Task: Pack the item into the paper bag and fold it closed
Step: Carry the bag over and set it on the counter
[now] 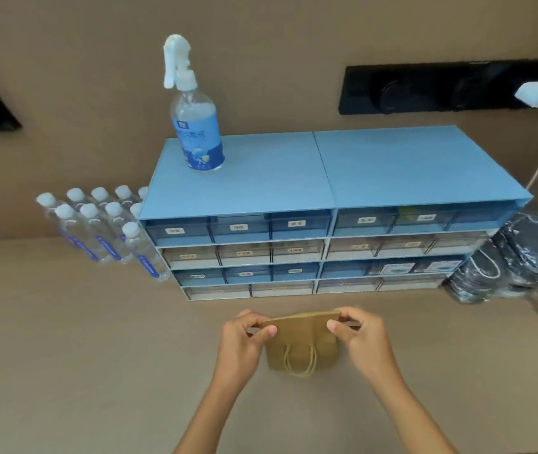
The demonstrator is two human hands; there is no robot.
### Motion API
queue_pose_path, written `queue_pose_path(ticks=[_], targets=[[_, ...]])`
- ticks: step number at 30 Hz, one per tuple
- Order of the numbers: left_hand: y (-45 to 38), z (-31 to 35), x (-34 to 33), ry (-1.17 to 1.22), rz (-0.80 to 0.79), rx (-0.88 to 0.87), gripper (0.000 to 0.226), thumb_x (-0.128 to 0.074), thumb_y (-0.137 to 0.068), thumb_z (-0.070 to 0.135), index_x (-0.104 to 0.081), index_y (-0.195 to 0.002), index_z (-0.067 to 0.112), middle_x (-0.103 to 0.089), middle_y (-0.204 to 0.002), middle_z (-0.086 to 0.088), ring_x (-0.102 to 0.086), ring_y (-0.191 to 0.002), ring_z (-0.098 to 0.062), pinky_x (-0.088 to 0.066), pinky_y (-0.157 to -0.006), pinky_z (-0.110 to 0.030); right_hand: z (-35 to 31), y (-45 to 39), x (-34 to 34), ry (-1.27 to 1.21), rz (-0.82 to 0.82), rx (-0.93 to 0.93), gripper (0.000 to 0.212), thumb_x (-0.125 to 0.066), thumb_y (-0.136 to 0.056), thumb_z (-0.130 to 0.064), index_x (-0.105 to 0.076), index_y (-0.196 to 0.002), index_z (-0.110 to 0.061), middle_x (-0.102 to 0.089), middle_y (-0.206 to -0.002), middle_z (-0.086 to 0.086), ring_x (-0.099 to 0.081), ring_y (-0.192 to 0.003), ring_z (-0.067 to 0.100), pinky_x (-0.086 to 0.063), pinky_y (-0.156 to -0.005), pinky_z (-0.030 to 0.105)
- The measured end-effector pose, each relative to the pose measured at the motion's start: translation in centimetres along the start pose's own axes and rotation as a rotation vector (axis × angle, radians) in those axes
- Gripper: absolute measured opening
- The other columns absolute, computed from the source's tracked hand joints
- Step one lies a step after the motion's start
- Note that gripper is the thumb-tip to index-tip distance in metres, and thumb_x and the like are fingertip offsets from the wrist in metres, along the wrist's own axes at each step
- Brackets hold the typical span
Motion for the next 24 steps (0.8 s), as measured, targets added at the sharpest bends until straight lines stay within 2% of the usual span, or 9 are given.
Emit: queue_pose_path(ticks=[3,5,7,9,13,17,20,22,24], targets=[[-1.0,-0.5,-0.9,-0.012,0.053,0.048,0.019,-0.076,-0.08,0.003,-0.075,-0.069,0.019,-0.07,-0.079,0.0,-0.063,-0.074,-0.002,-0.045,-0.069,-0.015,0.6,-2.4,-0.1,0.003,-0.026,0.001,0.033,-0.072,-0.077,0.004,-0.07,-0.072,-0.028,-0.071,-0.074,-0.003,-0.063,-0.066,0.006,-0.045,-0.061,0.007],[-1.8,-0.8,-1.3,-0.03,0.077,0.062,0.007,-0.076,-0.08,0.006,-0.076,-0.076,0.011,-0.071,-0.082,-0.003,-0.064,-0.077,-0.009,-0.049,-0.072,-0.024,0.9,-3.5,-0.4,0.012,-0.044,-0.006,0.032,-0.072,-0.078,0.003,-0.069,-0.07,-0.028,-0.071,-0.07,-0.008,-0.062,-0.062,-0.002,-0.047,-0.062,0.011],[-2.4,-1.2,-1.6,-0.049,0.087,0.081,0.002,-0.075,-0.082,0.008,-0.077,-0.082,0.008,-0.072,-0.083,-0.002,-0.065,-0.08,-0.015,-0.052,-0.076,-0.031,1.5,-4.2,-0.6,0.014,-0.041,-0.015,0.031,-0.072,-0.078,0.0,-0.069,-0.07,-0.029,-0.072,-0.068,-0.01,-0.063,-0.063,-0.002,-0.046,-0.063,0.018],[-2.8,-1.6,-1.9,-0.061,0.094,0.096,0.004,-0.074,-0.083,0.007,-0.076,-0.086,0.006,-0.071,-0.083,-0.001,-0.066,-0.082,-0.021,-0.052,-0.078,-0.036,1.9,-4.6,-0.6,0.01,-0.031,-0.014,0.03,-0.072,-0.079,-0.001,-0.07,-0.071,-0.029,-0.072,-0.069,-0.01,-0.065,-0.066,0.002,-0.047,-0.064,0.021],[-3.2,-1.9,-2.2,-0.079,0.073,0.093,0.013,-0.073,-0.084,0.008,-0.077,-0.096,0.007,-0.073,-0.09,-0.002,-0.068,-0.086,-0.022,-0.055,-0.082,-0.04,2.9,-4.8,-0.6,0.008,-0.027,-0.004,0.027,-0.071,-0.079,-0.001,-0.069,-0.069,-0.026,-0.073,-0.07,-0.01,-0.063,-0.064,0.004,-0.048,-0.063,0.02],[-3.6,-1.7,-2.1,-0.065,0.039,0.127,0.017,-0.073,-0.084,0.008,-0.076,-0.1,0.014,-0.074,-0.094,0.0,-0.069,-0.089,-0.022,-0.056,-0.085,-0.044,3.6,-4.6,-0.4,0.009,-0.013,-0.01,0.023,-0.072,-0.08,-0.004,-0.067,-0.069,-0.024,-0.072,-0.074,0.002,-0.064,-0.07,0.019,-0.047,-0.063,0.016],[-3.4,-1.3,-1.7,-0.065,0.004,0.141,0.026,-0.074,-0.084,0.013,-0.072,-0.105,0.028,-0.071,-0.101,0.004,-0.066,-0.097,-0.022,-0.056,-0.087,-0.041,2.8,-4.3,-0.3,0.005,-0.046,-0.029,0.025,-0.071,-0.083,-0.009,-0.069,-0.086,-0.034,-0.074,-0.089,-0.003,-0.067,-0.086,0.015,-0.051,-0.073,0.024],[-3.2,-1.0,-1.3,-0.082,-0.015,0.11,0.037,-0.076,-0.083,0.018,-0.064,-0.107,0.043,-0.066,-0.108,0.012,-0.062,-0.103,-0.014,-0.053,-0.087,-0.03,2.1,-3.9,-0.1,0.032,-0.097,-0.039,0.031,-0.071,-0.084,-0.017,-0.066,-0.108,-0.036,-0.07,-0.106,-0.007,-0.062,-0.101,0.01,-0.053,-0.087,0.033],[-2.9,-0.1,-0.6,-0.103,-0.018,0.052,0.047,-0.078,-0.082,0.022,-0.056,-0.114,0.049,-0.061,-0.117,0.015,-0.054,-0.11,-0.001,-0.047,-0.088,-0.021,0.7,-3.5,0.4,0.077,-0.113,-0.042,0.044,-0.071,-0.084,-0.026,-0.058,-0.125,-0.032,-0.062,-0.124,-0.006,-0.055,-0.115,0.011,-0.048,-0.098,0.042]])
Point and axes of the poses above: each hand's wrist, its own y-axis away from the middle knuckle, its own x-axis out of the back of the hand, z = x × y, the point moved 4 cm from there along -y, towards the middle knuckle
